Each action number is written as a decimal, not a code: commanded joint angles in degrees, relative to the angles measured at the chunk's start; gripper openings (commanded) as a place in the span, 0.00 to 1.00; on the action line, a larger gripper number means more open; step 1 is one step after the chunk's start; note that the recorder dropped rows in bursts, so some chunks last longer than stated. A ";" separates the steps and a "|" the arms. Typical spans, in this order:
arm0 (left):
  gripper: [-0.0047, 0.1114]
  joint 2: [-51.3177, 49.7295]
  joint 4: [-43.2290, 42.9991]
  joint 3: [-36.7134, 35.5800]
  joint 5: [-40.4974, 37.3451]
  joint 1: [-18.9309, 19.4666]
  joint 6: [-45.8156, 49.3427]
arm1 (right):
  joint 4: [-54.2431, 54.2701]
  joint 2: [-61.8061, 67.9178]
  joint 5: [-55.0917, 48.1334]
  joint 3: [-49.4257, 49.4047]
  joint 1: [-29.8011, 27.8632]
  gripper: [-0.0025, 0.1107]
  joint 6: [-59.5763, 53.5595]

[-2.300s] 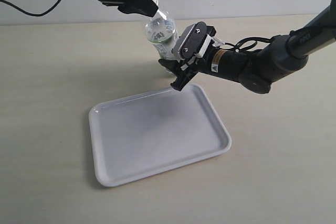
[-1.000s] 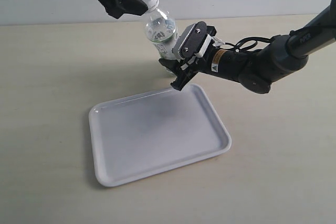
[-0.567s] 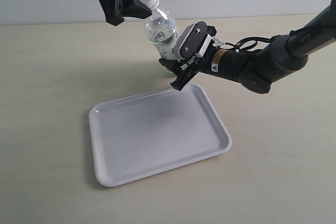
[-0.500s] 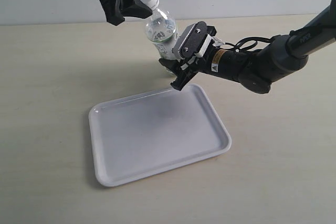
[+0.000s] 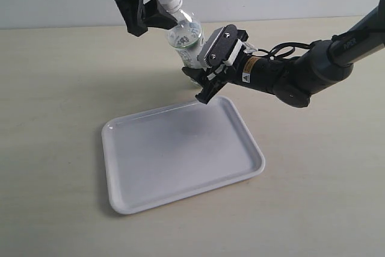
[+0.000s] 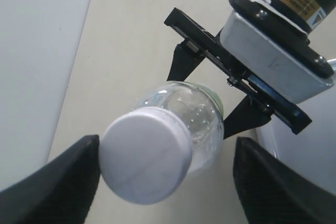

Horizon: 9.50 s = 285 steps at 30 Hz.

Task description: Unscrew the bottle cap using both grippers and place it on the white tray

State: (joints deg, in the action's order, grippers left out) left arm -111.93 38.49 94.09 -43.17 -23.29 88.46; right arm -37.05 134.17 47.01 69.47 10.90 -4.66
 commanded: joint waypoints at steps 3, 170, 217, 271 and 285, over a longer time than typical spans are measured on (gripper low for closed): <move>0.63 0.19 1.52 0.07 0.61 -0.26 -0.80 | 0.64 -0.38 1.02 0.31 -0.28 0.02 0.07; 0.61 0.19 -1.59 3.38 -4.88 -0.26 -10.89 | 1.14 -0.14 0.92 1.22 -0.28 0.02 -3.25; 0.04 -1.00 -0.27 3.38 -1.47 -0.26 -9.77 | 1.30 -0.14 -0.65 1.22 -0.28 0.02 -2.73; 0.54 -0.70 0.18 3.38 0.50 -0.26 -45.25 | 2.43 -0.14 -1.47 1.22 -0.28 0.02 -2.60; 0.04 -0.33 -0.22 3.38 2.22 -0.26 -42.84 | 2.44 -0.14 -1.62 1.22 -0.28 0.02 -2.14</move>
State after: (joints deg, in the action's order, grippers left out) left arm -113.26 38.03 97.07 -42.00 -23.29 45.29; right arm -34.98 134.30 44.86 70.49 10.90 -6.72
